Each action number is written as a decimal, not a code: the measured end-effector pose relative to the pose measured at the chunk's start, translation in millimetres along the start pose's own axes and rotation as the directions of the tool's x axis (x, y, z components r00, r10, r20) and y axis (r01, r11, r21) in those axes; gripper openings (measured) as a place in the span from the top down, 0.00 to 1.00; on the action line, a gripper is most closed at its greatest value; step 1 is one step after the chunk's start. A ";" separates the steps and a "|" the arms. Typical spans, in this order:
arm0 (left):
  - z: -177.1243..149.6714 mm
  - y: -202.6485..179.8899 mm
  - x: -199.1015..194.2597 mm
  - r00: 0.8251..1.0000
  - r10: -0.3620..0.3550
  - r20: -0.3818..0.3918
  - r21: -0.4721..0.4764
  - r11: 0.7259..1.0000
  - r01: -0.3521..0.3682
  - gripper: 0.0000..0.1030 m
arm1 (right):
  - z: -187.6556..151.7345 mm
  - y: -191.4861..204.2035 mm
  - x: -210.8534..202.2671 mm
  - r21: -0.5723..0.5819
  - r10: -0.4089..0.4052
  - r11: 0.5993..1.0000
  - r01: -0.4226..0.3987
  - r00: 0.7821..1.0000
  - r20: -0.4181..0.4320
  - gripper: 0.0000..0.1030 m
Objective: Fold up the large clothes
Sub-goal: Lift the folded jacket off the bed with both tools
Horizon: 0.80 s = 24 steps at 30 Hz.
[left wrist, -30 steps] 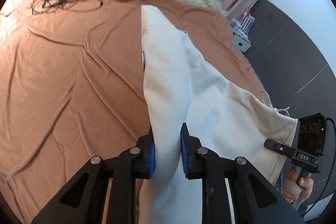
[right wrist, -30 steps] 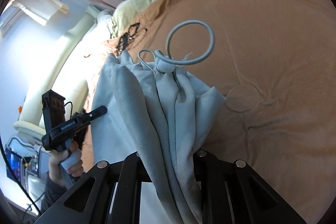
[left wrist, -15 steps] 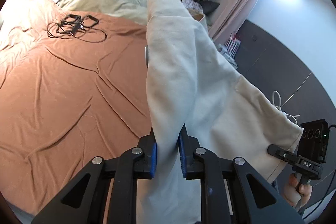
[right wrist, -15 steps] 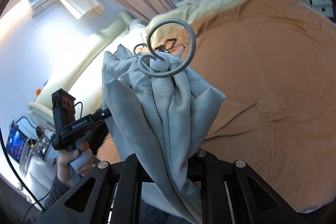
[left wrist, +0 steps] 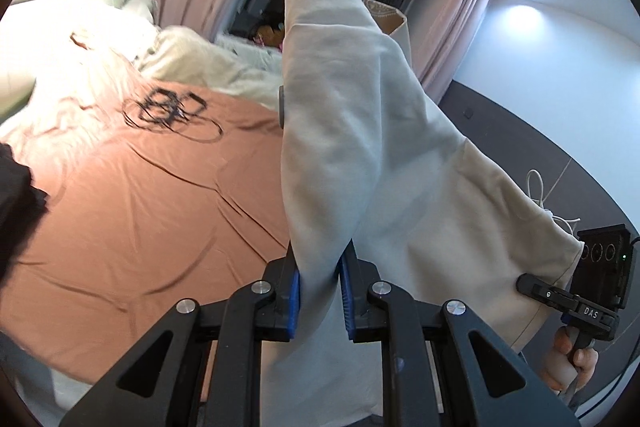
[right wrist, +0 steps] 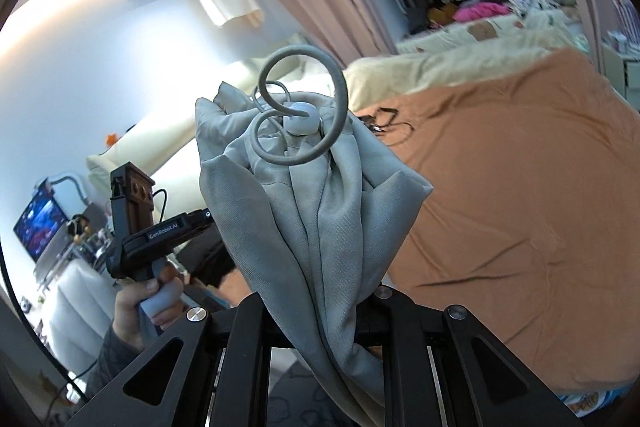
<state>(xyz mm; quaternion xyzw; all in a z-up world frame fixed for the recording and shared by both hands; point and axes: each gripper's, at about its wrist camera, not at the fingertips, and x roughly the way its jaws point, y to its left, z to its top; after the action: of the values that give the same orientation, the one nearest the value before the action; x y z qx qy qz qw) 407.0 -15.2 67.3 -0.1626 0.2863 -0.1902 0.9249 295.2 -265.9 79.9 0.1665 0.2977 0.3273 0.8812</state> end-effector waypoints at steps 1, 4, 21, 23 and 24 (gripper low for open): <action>2.4 3.5 -10.3 1.000 0.008 0.012 0.002 1.000 -0.008 0.82 | 0.5 7.9 0.5 -0.007 0.010 1.000 -0.010 1.000 0.001 0.86; 8.9 15.1 -40.3 0.999 0.035 0.042 0.002 0.999 -0.035 0.82 | 3.3 32.9 9.9 -0.044 0.041 0.998 -0.041 0.999 -0.005 0.86; 17.3 137.9 -172.2 0.958 0.235 0.165 -0.096 0.970 -0.222 0.82 | 0.7 161.4 114.2 -0.236 0.189 0.947 -0.219 0.971 -0.143 0.87; 17.2 157.6 -182.4 0.952 0.258 0.166 -0.102 0.964 -0.244 0.82 | -0.4 171.3 131.9 -0.241 0.195 0.943 -0.230 0.968 -0.161 0.87; 16.6 162.5 -186.5 0.949 0.270 0.164 -0.103 0.961 -0.256 0.82 | -1.1 176.5 142.2 -0.247 0.195 0.941 -0.233 0.966 -0.169 0.87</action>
<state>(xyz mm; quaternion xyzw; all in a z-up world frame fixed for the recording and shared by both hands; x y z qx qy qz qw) 316.4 213.1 100.9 -0.1760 0.2297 -0.0383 0.9565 296.7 -40.8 106.1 0.0550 0.2937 0.4689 0.8311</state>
